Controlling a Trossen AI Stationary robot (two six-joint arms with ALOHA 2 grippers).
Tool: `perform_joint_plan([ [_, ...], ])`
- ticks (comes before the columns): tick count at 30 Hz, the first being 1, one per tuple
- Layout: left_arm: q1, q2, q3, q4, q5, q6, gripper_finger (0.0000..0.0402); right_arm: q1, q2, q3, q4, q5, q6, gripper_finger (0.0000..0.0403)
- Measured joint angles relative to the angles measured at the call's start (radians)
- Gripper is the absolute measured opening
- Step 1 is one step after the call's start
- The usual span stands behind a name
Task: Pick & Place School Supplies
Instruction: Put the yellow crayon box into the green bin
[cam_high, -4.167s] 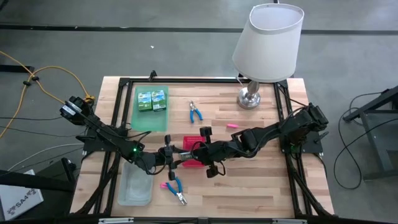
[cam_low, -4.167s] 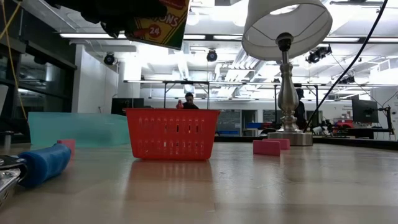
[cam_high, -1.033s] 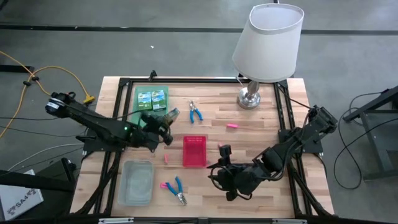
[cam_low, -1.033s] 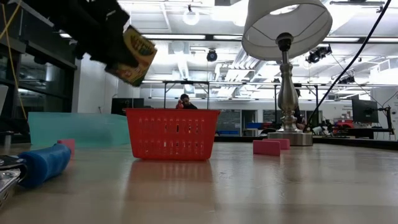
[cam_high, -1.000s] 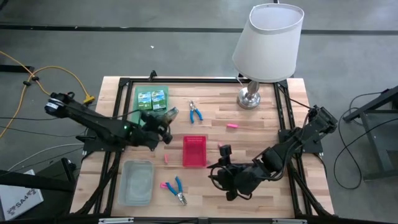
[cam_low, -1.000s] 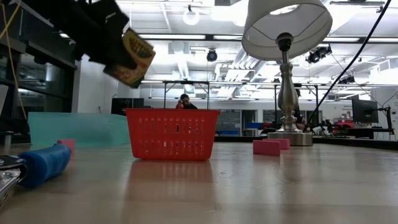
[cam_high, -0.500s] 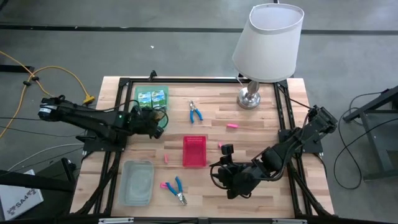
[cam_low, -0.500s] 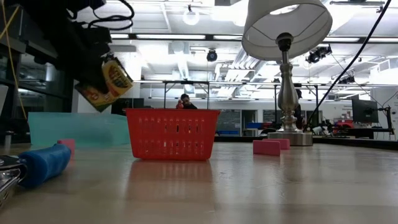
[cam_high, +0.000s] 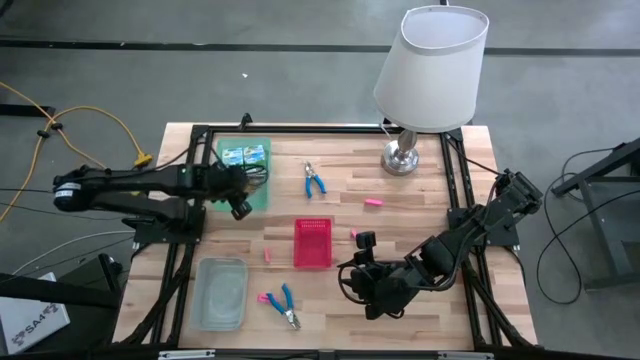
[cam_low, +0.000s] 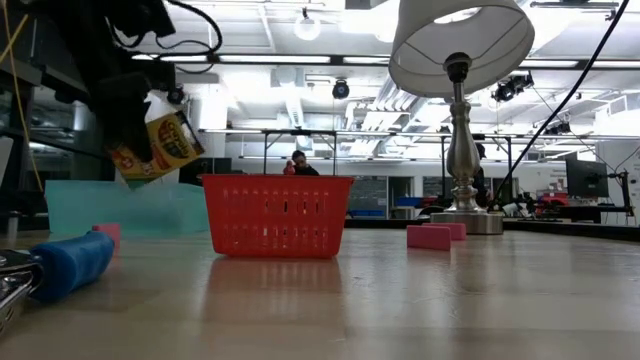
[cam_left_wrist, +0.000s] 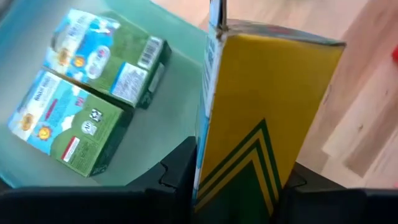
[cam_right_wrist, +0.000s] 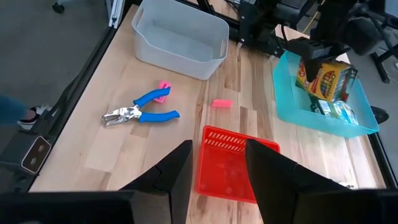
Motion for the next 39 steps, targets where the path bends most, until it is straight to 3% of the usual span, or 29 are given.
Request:
perform_joint_plan([
  [5, 0.087, 0.006, 0.022, 0.006, 0.089, 0.105, 0.0115, 0.000, 0.000, 0.000, 0.001, 0.000, 0.004, 0.0138],
  [12, 0.155, 0.006, 0.046, 0.001, 0.161, 0.140, 0.0114, 0.000, 0.000, 0.000, -0.005, 0.000, 0.025, 0.0138],
  [30, 0.163, 0.006, 0.246, -0.258, 0.202, 0.254, 0.0113, 0.000, 0.000, 0.000, -0.012, -0.008, 0.082, 0.0138],
  [39, 0.163, 0.006, 0.272, -0.369, 0.245, 0.388, 0.0113, 0.000, 0.000, 0.000, -0.003, -0.007, 0.096, 0.0138],
])
